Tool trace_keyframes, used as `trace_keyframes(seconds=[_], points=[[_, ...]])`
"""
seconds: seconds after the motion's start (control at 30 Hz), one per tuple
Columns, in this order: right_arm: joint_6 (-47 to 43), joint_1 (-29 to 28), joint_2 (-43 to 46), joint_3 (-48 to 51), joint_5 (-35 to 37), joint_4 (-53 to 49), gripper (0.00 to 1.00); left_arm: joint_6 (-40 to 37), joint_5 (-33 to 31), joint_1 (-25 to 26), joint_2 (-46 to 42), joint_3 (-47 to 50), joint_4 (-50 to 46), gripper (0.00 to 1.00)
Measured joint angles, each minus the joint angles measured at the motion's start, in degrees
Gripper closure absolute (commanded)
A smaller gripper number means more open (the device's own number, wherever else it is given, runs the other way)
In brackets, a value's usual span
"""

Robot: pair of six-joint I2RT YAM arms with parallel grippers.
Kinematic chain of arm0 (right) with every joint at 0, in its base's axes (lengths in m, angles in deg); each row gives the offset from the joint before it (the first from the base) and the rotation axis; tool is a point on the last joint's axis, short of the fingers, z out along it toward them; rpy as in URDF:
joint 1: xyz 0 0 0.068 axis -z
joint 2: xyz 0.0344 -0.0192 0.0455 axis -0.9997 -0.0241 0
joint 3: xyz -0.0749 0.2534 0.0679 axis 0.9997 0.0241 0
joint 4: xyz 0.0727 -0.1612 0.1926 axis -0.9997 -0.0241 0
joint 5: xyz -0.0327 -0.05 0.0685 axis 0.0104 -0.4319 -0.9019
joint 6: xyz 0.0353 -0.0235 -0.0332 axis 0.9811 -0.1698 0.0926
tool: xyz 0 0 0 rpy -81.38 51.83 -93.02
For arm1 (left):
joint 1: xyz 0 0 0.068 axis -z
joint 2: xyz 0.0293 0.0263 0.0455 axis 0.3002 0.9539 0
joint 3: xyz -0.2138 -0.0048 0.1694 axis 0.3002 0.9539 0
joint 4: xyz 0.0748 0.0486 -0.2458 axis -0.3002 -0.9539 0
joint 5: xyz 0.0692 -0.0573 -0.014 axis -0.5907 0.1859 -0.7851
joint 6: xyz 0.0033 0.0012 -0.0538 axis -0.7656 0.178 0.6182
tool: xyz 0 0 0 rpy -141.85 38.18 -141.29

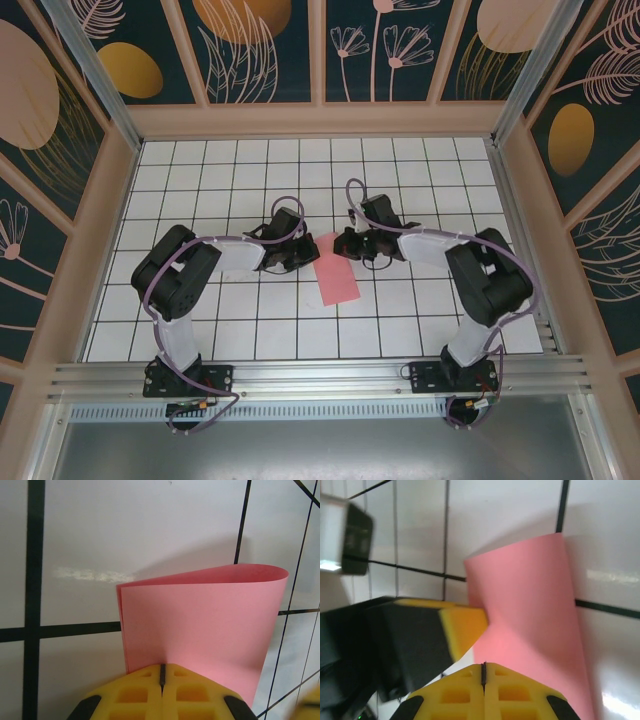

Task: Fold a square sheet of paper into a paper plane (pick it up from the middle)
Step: Fold the square sheet of paper in half at the center of the table.

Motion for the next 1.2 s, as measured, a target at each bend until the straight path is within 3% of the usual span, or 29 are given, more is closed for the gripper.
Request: trace_keyframes(seconds=[0.2, 0.8, 1.03, 1.2], points=[[1.3, 0.0, -6.0, -2.4, -0.1, 3.5, 1.0, 0.0, 0.0, 0.0, 0.1, -0.1, 0.0, 0.95], [1.5, 5.6, -6.1, 0.7, 0.7, 7.0, 1.0, 0.0, 0.0, 0.0, 0.2, 0.2, 0.9, 0.95], [1.3, 3.6, -4.3, -1.4, 1.2, 6.4, 1.0, 0.0, 0.0, 0.0, 0.2, 0.2, 0.9, 0.96], [1.3, 2.1, -7.7, -4.0, 1.2, 6.4, 1.0, 0.0, 0.0, 0.0, 0.2, 0.2, 0.9, 0.96]])
